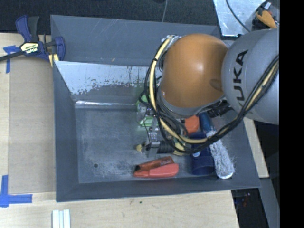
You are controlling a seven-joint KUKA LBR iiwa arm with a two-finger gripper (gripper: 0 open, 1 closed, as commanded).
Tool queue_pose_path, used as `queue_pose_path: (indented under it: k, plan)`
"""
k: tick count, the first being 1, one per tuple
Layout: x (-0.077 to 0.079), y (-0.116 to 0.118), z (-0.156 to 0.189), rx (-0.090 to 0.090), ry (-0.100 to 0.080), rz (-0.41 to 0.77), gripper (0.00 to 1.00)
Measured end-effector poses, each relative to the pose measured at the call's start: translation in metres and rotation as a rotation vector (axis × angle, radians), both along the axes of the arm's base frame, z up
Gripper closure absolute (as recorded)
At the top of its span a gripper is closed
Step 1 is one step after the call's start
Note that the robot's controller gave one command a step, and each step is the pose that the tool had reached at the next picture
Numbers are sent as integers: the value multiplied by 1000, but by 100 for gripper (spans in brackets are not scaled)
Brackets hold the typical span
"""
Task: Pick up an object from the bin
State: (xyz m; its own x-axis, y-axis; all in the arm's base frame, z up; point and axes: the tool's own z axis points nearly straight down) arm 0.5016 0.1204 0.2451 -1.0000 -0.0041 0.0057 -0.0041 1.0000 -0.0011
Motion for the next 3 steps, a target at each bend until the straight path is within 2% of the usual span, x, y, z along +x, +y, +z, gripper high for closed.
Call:
queue_pose_path:
  k: [1, 2, 3]
  plan:
    - [2, -1, 5, 2, -9, -5, 0]
    - [-3, -63, -154, 2, -11, -79, 0]
    - [14, -67, -82, 8, -28, -216, 0]
